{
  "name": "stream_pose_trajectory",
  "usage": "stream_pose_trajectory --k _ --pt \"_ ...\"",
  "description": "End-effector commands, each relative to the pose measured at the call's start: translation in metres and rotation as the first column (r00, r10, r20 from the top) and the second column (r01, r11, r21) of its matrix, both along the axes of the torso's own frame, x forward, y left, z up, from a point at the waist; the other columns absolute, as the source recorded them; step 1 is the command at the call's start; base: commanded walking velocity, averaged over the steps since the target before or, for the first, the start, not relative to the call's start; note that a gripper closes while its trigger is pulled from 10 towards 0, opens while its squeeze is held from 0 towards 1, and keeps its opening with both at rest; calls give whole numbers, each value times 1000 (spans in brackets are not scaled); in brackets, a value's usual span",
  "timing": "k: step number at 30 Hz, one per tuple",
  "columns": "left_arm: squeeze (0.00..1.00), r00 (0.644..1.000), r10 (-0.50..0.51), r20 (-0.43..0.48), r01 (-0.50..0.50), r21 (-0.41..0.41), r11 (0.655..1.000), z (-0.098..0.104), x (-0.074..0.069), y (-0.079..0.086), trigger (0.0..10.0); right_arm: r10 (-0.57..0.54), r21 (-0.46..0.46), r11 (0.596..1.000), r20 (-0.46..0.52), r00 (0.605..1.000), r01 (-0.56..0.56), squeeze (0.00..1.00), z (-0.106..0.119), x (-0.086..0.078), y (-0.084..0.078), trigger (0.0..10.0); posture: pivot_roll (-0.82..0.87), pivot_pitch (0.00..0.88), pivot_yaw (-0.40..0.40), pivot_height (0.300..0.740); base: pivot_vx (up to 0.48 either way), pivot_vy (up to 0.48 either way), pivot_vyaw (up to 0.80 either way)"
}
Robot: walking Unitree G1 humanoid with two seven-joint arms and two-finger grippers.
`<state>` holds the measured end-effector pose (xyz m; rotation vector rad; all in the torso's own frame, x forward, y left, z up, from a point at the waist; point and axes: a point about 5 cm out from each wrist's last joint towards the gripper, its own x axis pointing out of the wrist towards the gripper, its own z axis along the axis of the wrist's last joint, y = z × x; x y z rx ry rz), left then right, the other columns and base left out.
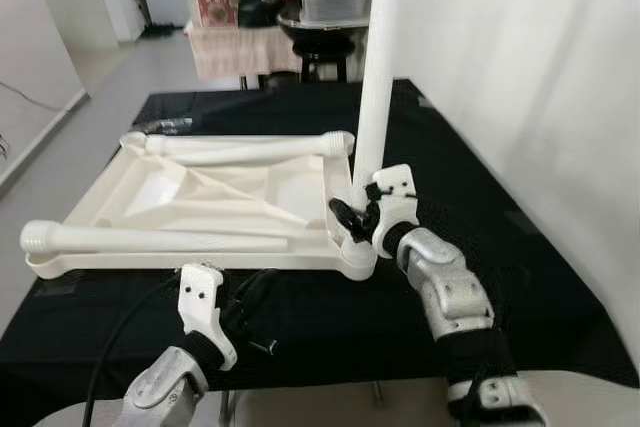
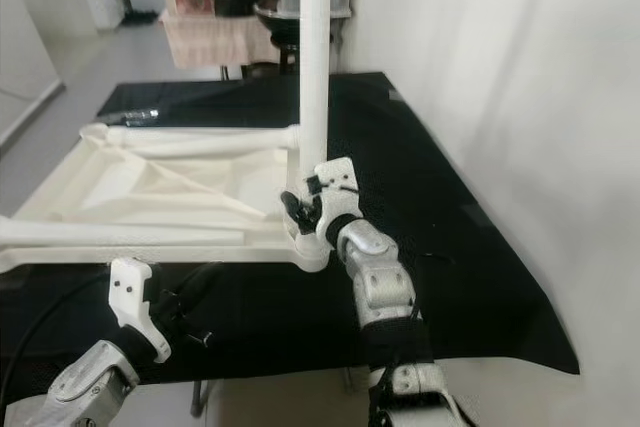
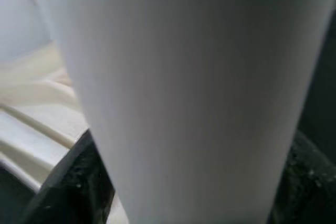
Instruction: Building children table
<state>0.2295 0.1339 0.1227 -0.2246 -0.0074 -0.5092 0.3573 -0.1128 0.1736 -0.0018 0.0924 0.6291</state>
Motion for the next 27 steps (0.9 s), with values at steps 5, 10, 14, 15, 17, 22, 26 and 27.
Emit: stream_pose_trajectory --k 5,10,14,15,17,22,26,27 --pt "0 1000 -18 -11 18 -10 1000 0 -1 -3 10000 383 -87 922 54 922 -378 0 21 4 -11 10000 32 0 -23 740 0 0 0" --pt "0 1000 -17 -13 17 -9 1000 -1 -1 -4 10000 442 -119 892 27 897 -436 0 23 7 -17 10000 38 0 -25 740 0 0 0" --pt "0 1000 -13 -17 13 -8 1000 -2 -3 -5 10000 504 -151 852 -26 863 -502 0 28 13 -28 10000 46 0 -31 740 0 0 0" --pt "0 1000 -12 -18 12 -7 1000 -2 -3 -5 10000 508 -139 851 -31 861 -507 0 30 16 -31 10000 46 0 -31 740 0 0 0" --pt "0 1000 -12 -19 12 -7 1000 -2 -3 -6 10000 519 -116 846 -36 854 -520 0 32 16 -33 10000 46 0 -31 740 0 0 0" --pt "0 1000 -13 -20 13 -6 1000 -2 -3 -6 10000 552 -81 828 -58 832 -555 0 32 16 -38 0 49 0 -29 740 0 0 0" --pt "0 1000 -16 -22 15 -8 1000 -2 -4 -7 10000 599 -44 796 -82 796 -604 0 26 10 -48 0 39 0 -21 740 0 0 0" --pt "0 1000 -17 -23 16 -9 1000 -2 -4 -7 10000 600 -43 796 -83 796 -604 0 24 9 -51 0 30 0 -14 740 0 0 0"
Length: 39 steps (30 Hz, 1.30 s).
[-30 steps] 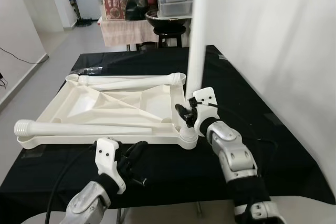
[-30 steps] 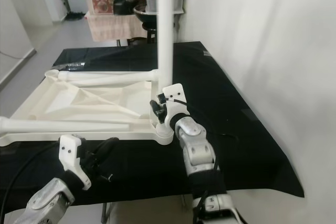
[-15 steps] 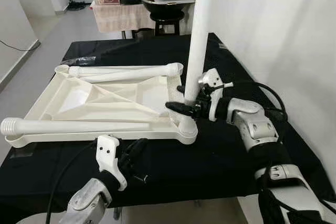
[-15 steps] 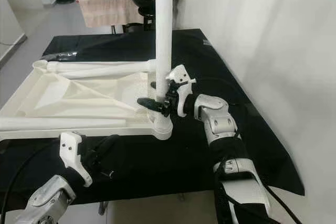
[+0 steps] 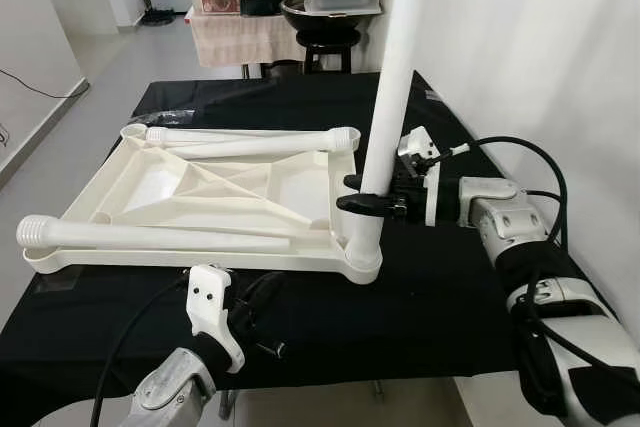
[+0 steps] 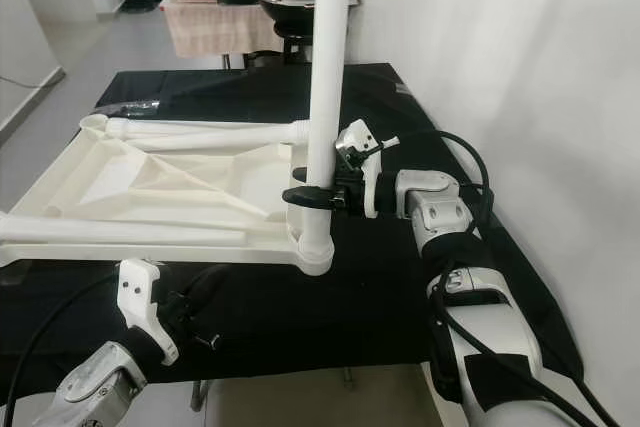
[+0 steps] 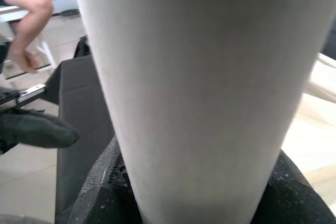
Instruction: Building children table
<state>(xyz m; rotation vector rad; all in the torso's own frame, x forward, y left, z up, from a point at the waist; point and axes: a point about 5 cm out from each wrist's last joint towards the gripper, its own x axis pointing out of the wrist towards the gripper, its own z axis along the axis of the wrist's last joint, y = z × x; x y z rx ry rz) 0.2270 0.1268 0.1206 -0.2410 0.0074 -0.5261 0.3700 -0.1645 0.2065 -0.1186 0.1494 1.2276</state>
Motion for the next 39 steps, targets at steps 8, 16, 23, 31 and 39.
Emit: stream_pose_trajectory --k 8,16,23,31,39 --pt "0 1000 -4 -8 4 -3 1000 1 -2 -1 10000 -87 12 996 -57 995 87 0 -29 -10 -2 0 -1 0 -24 740 0 0 0" --pt "0 1000 0 -6 0 -1 1000 2 -3 4 10000 -609 -102 792 -80 789 601 0 -88 -55 72 0 -14 0 0 740 0 0 0" --pt "0 1000 12 -5 -12 4 1000 1 0 5 10000 -644 -56 765 -42 764 642 0 -77 -34 87 1961 11 0 -15 740 0 0 0" --pt "0 1000 18 -5 -18 2 1000 2 2 5 10000 -478 96 875 17 878 474 1000 -35 -26 85 10000 17 0 -14 740 0 0 0" --pt "0 1000 16 -7 -16 3 1000 1 4 4 10000 -70 -21 997 137 988 74 0 -8 -12 45 10000 34 0 -26 740 0 0 0"
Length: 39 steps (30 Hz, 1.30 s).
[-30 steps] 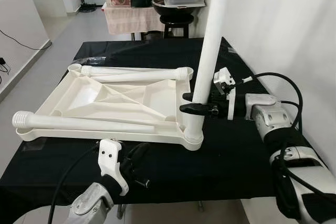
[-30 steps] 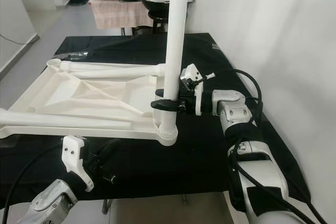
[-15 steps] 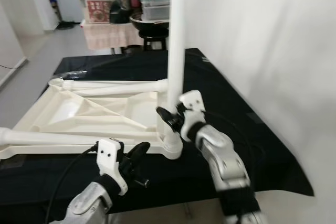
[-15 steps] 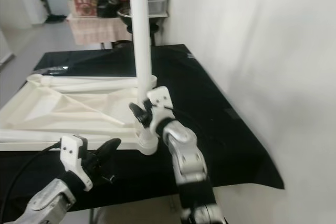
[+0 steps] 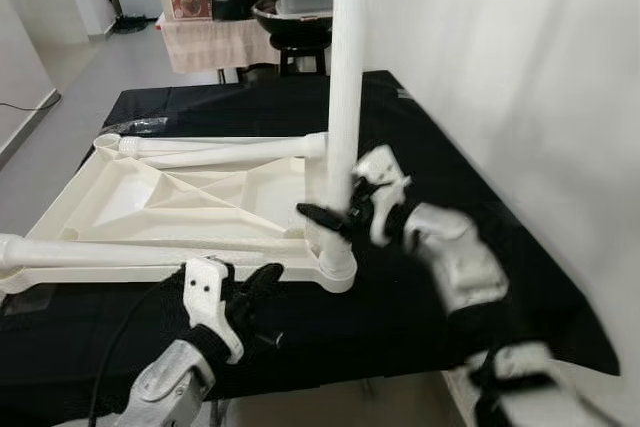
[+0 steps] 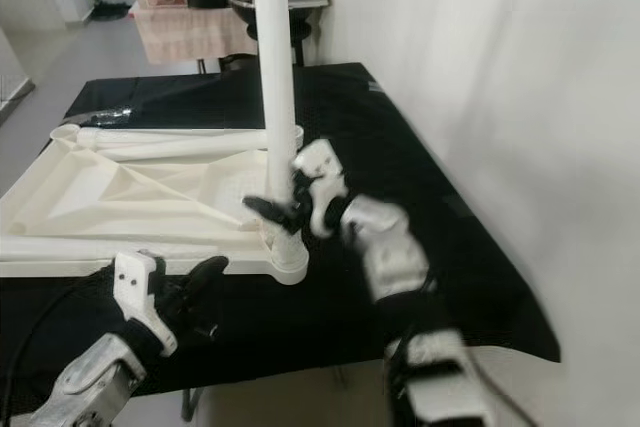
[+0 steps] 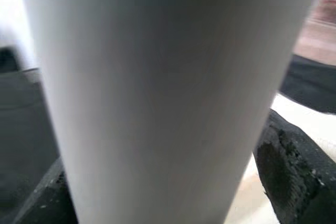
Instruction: Building children table
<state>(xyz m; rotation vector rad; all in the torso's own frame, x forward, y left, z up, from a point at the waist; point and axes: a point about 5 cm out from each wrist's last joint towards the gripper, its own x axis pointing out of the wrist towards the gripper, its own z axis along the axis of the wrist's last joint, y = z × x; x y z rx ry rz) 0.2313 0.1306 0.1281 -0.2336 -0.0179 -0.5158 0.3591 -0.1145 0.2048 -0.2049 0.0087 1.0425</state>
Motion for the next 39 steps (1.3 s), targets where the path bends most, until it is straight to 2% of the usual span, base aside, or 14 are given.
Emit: stream_pose_trajectory --k 1,5,14,15,16,17,25,33,34,35,36,37,38,39 --pt "0 999 2 -32 -2 1 1000 -6 -1 0 10000 95 -31 995 -39 995 -96 0 -7 -1 -5 10000 34 0 -26 740 0 0 0" --pt "0 999 8 -31 -8 3 1000 -6 -1 0 10000 196 -50 978 -135 971 -204 0 -6 3 -20 10000 38 0 -26 740 0 0 0" --pt "0 999 6 -37 -6 5 1000 -7 -3 0 10000 204 -52 975 -187 961 -217 0 -4 11 -35 10000 46 0 -26 740 0 0 0" --pt "0 999 5 -37 -5 4 1000 -7 -3 -1 10000 204 -44 975 -192 960 -216 0 -4 11 -37 2118 44 0 -26 740 0 0 0" --pt "0 999 4 -38 -4 4 1000 -7 -4 -1 10000 209 -40 974 -196 958 -221 0 -4 11 -39 2118 44 0 -26 740 0 0 0" --pt "0 999 4 -38 -4 3 1000 -7 -4 -1 10000 218 -33 973 -202 955 -229 0 -5 11 -40 0 38 0 -22 740 0 0 0" --pt "0 999 1 -38 -1 -3 1000 -7 -4 -2 10000 216 -32 973 -212 953 -228 0 -13 8 -48 0 25 0 -22 740 0 0 0" --pt "0 999 2 -35 -2 -8 1000 -6 -5 -2 10000 59 17 998 -163 985 -57 0 -20 6 -50 0 7 0 -36 740 0 0 0" --pt "0 999 4 -34 -5 -8 1000 -6 -5 0 10000 -130 -32 992 -179 975 126 0 -41 3 -37 0 -3 0 -30 740 0 0 0" --pt "0 999 6 -33 -7 -8 1000 -5 -5 2 10000 -411 -44 911 -194 891 411 0 -63 -9 -22 0 -11 0 -20 740 0 0 0" --pt "0 999 6 -33 -7 -8 1000 -5 -5 2 10000 -411 -44 911 -194 891 411 0 -63 -9 -22 0 -11 0 -20 740 0 0 0" --pt "0 999 8 -33 -8 -8 1000 -5 -5 3 10000 -549 -69 835 -181 816 546 0 -75 -24 -12 0 -7 0 -10 740 0 0 0" --pt "0 999 6 -34 -6 -7 1000 -5 -4 3 10000 -612 -62 789 -162 774 611 0 -78 -33 2 0 -14 0 -2 740 0 0 0" --pt "0 999 6 -34 -6 -7 1000 -5 -4 3 10000 -612 -62 789 -162 774 611 0 -78 -33 2 0 -14 0 -2 740 0 0 0"
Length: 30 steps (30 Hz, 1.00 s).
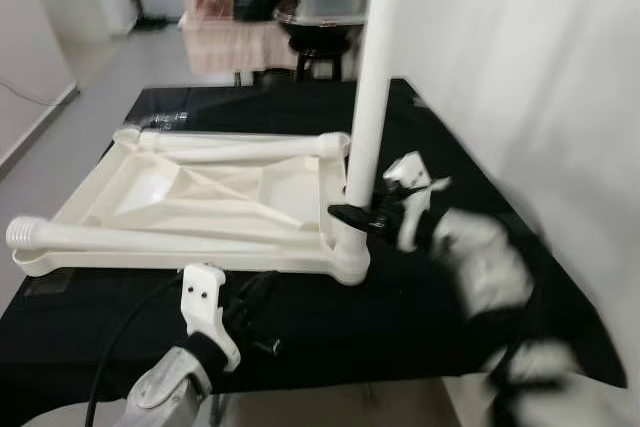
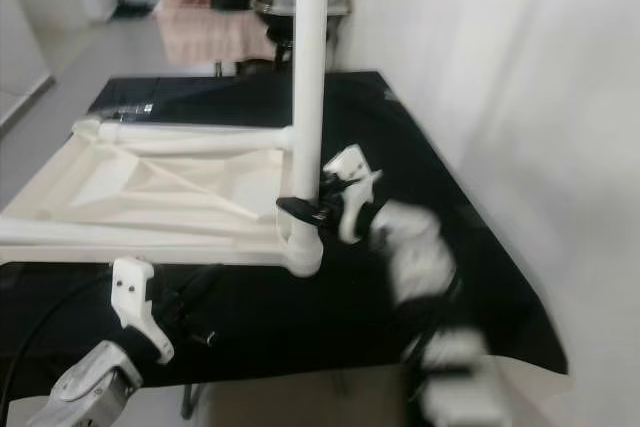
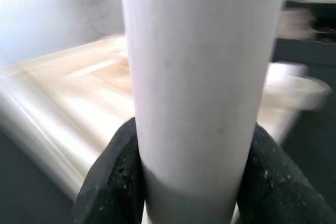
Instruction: Building children table
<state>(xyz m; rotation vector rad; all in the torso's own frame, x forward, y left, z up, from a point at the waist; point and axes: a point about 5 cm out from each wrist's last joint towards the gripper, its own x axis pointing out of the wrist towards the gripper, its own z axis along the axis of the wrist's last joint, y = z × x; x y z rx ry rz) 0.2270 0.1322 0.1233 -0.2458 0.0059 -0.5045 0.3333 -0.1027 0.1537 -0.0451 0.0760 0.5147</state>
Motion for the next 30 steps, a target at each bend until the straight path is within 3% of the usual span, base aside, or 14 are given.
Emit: stream_pose_trajectory --k 1,2,9,10,11,12,13,16,17,18,19,20,27,30 --pt "0 1000 -7 -10 7 0 1000 -1 1 1 10000 -118 -101 989 -93 989 108 0 -26 -7 4 0 -14 0 2 740 0 0 0" --pt "0 1000 -13 -13 13 2 1000 -2 3 0 10000 -77 -106 992 -61 995 71 0 -24 -3 17 0 -14 0 2 740 0 0 0" --pt "0 1000 10 -11 -10 2 1000 -3 2 0 10000 -32 -82 996 -79 996 25 0 -20 11 30 549 10 0 -19 740 0 0 0" --pt "0 1000 16 -10 -16 1 1000 -3 2 1 10000 -4 -57 998 -74 997 0 0 -16 12 33 10000 12 0 -20 740 0 0 0" --pt "0 1000 18 -10 -18 0 1000 -3 2 1 10000 12 -40 999 -70 997 -15 0 -13 12 34 10000 12 0 -20 740 0 0 0" --pt "0 1000 19 -10 -19 0 1000 -3 2 1 10000 5 -29 1000 -71 997 -7 1000 -10 9 35 10000 12 0 -20 740 0 0 0" --pt "0 1000 19 -10 -19 0 1000 -3 2 1 10000 5 -29 1000 -71 997 -7 1000 -10 9 35 10000 12 0 -20 740 0 0 0" --pt "0 1000 12 -10 -12 -1 1000 -3 3 0 10000 216 32 976 -23 976 -215 1000 14 12 40 10000 9 0 -17 740 0 0 0" --pt "0 1000 8 -10 -8 -2 1000 -3 4 -1 10000 311 39 950 10 950 -311 890 24 15 36 10000 5 0 -14 740 0 0 0" --pt "0 1000 6 -10 -6 -2 1000 -3 4 -1 10000 371 25 928 43 928 -372 525 32 18 31 10000 5 0 -14 740 0 0 0" --pt "0 1000 4 -10 -4 -2 1000 -3 5 -2 10000 408 12 912 64 911 -410 525 37 21 27 10000 5 0 -14 740 0 0 0" --pt "0 1000 4 -10 -4 -3 1000 -3 5 -2 10000 470 5 882 62 881 -471 0 40 23 21 10000 9 0 -19 740 0 0 0" --pt "0 1000 9 -9 -9 -4 1000 -3 6 -2 10000 698 -71 713 -22 716 -697 0 47 27 -5 10000 15 0 -24 740 0 0 0" --pt "0 1000 11 -9 -11 -4 1000 -3 6 -2 10000 705 -76 705 -39 708 -705 0 48 29 -8 10000 15 0 -24 740 0 0 0"
